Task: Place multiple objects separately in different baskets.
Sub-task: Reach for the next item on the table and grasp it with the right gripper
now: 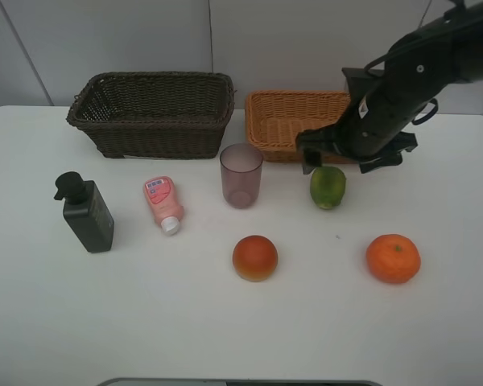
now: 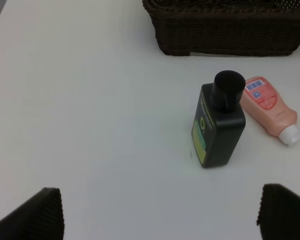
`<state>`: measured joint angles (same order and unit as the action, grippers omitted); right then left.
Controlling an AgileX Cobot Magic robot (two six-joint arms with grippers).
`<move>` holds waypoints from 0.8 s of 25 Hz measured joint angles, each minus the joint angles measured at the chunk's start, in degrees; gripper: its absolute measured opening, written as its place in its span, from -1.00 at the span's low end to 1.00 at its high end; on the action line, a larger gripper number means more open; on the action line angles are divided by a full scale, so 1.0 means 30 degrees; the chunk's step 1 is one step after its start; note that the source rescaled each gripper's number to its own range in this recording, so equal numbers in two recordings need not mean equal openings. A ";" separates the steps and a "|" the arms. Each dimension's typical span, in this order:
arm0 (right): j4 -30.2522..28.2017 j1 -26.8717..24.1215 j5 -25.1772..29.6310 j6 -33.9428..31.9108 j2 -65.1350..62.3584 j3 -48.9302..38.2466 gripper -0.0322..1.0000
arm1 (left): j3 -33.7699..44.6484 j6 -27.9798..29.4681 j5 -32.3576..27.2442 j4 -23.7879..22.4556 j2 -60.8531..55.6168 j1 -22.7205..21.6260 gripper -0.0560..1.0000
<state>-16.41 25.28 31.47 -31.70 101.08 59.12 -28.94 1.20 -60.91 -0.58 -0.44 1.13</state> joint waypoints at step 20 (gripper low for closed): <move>-0.4194 0.0000 -0.2983 -0.4304 0.3513 0.0000 0.91 | 0.0000 0.0000 0.0021 0.0000 0.0000 0.0000 1.00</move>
<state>-28.99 25.28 22.52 -44.61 111.62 59.12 -28.94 1.20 -60.85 -0.58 -0.44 1.13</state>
